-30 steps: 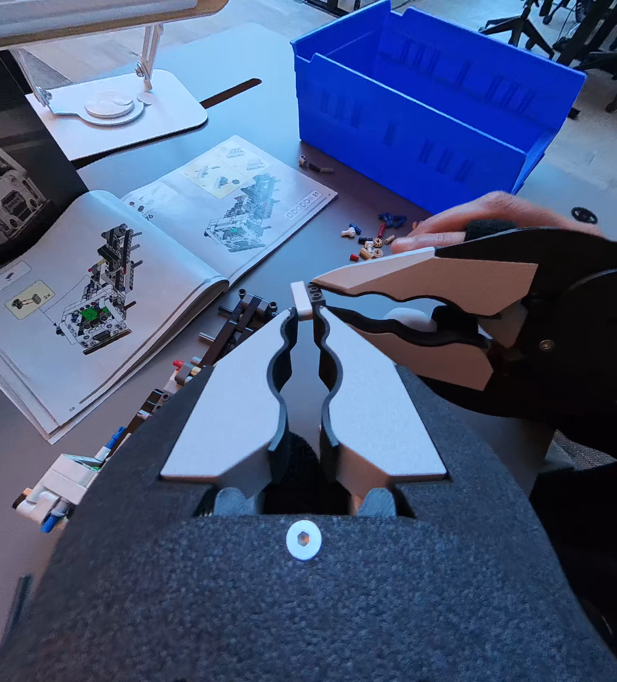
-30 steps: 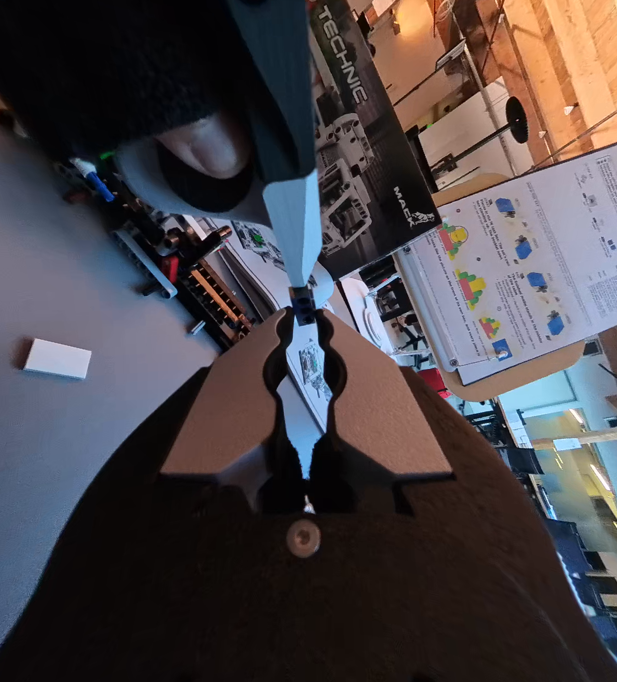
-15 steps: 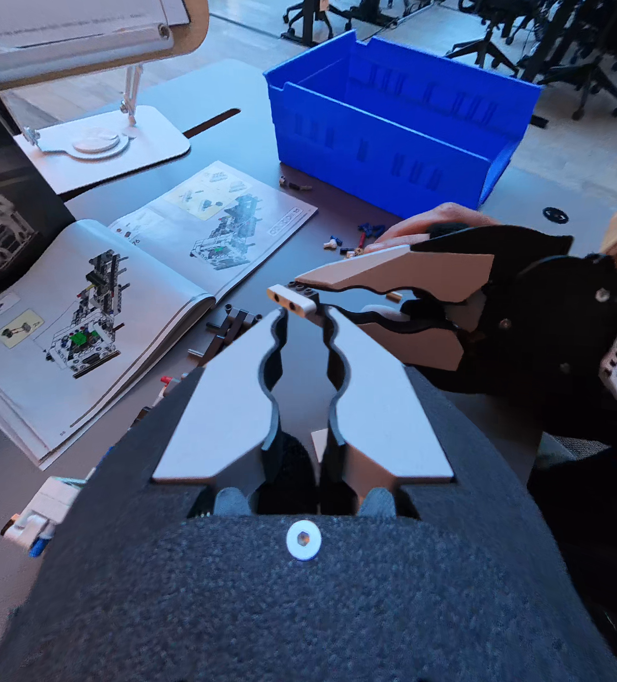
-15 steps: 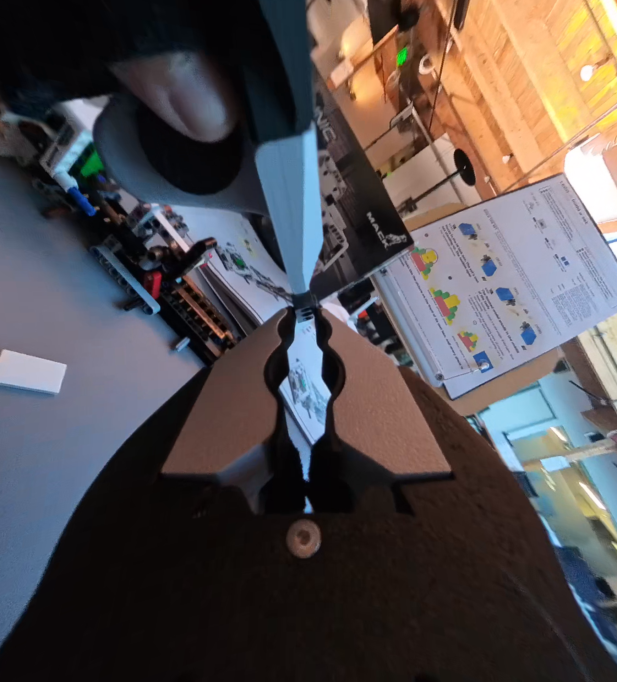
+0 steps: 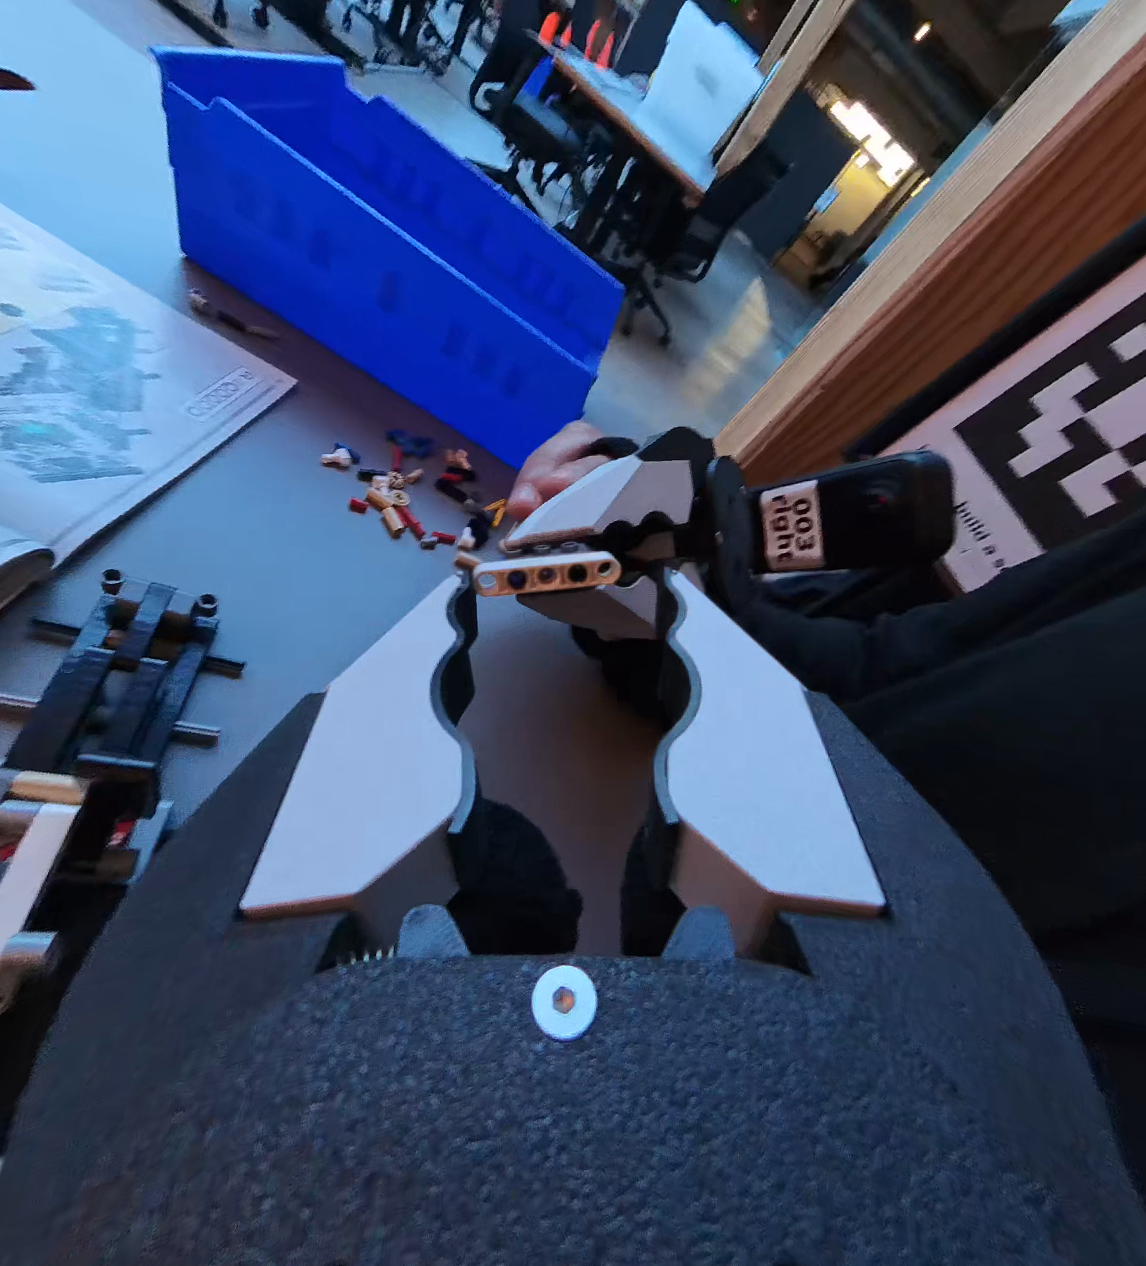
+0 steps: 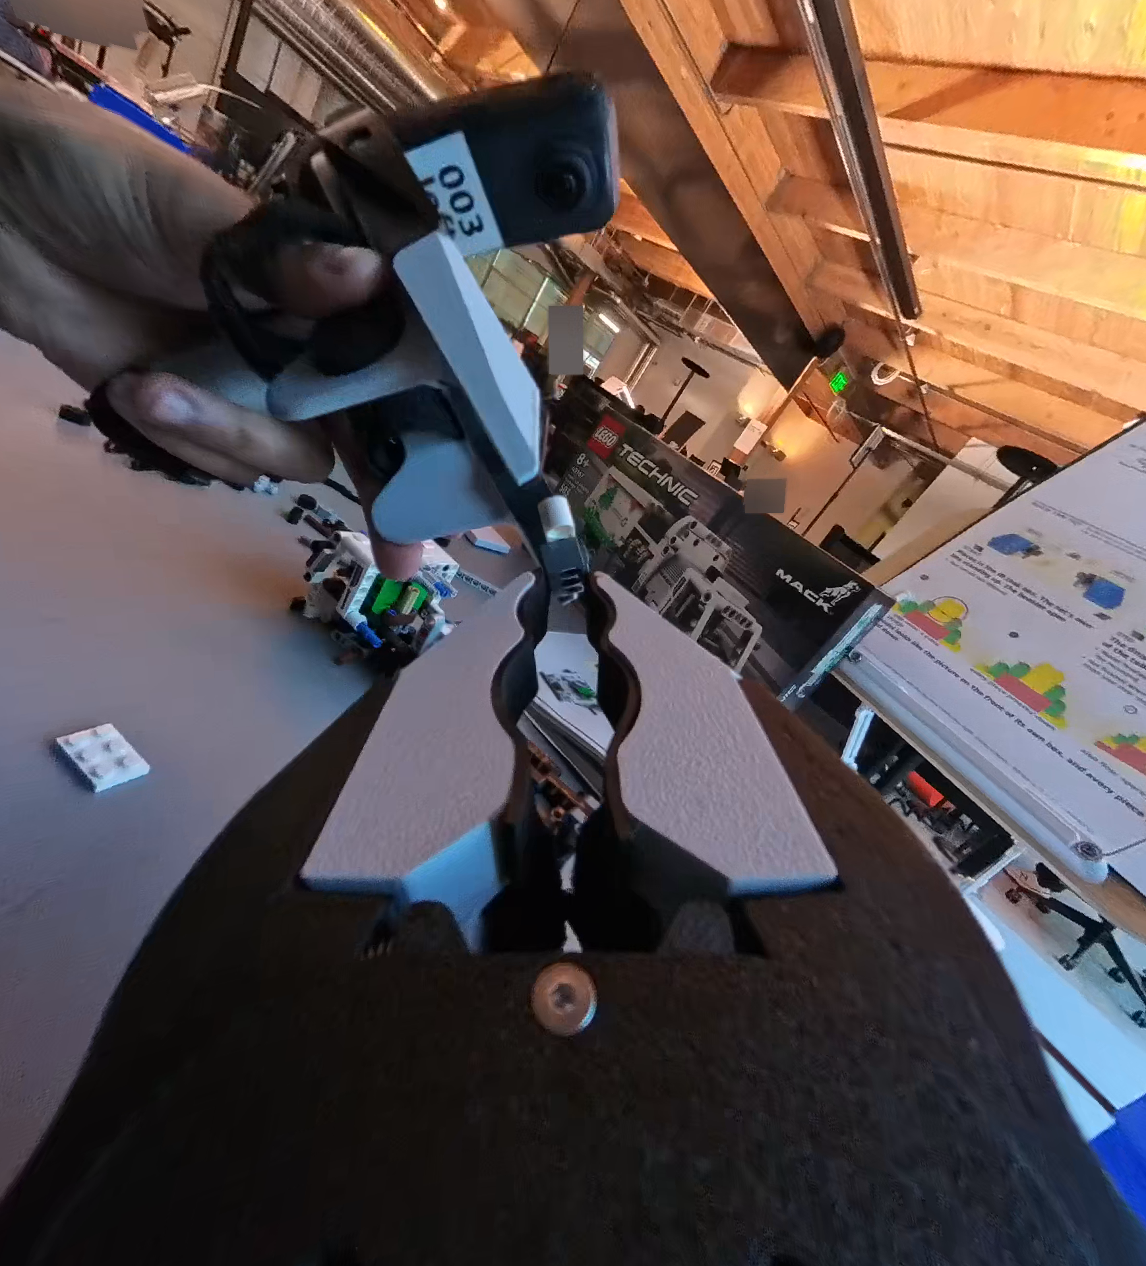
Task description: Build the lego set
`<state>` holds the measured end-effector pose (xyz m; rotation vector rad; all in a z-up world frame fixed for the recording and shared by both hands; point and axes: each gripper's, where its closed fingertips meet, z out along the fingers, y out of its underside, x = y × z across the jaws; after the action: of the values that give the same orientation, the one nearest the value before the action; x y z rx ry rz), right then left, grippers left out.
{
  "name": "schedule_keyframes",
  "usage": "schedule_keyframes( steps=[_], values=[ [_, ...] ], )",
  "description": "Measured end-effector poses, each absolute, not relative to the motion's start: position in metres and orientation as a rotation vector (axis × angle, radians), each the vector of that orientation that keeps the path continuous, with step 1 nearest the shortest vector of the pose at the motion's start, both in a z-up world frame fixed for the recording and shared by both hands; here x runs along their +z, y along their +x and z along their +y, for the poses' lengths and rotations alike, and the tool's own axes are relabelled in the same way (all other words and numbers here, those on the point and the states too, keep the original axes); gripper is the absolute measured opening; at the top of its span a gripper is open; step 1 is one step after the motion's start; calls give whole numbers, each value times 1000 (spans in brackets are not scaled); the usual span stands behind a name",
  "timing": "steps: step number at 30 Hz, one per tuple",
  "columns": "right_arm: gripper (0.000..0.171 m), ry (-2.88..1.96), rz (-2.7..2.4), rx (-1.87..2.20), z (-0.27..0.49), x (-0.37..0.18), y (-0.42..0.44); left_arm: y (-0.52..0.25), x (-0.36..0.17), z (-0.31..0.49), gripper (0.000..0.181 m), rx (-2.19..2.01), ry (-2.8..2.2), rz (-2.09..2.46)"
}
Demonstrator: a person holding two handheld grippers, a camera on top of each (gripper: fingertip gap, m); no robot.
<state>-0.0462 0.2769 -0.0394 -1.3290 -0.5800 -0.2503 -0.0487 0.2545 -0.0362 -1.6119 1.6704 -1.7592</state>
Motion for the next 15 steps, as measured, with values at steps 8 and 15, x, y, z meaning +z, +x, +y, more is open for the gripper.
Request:
schedule_keyframes(
  steps=[8, 15],
  values=[
    [8, -1361, -687, -332, 281, -48, -46, -46, -50, 263, 40, -1616, -1660, 1667],
    [28, -1578, -549, -117, 282, -71, -35, -50, -58, 292, 40, -1264, -1550, 1647]
  ],
)
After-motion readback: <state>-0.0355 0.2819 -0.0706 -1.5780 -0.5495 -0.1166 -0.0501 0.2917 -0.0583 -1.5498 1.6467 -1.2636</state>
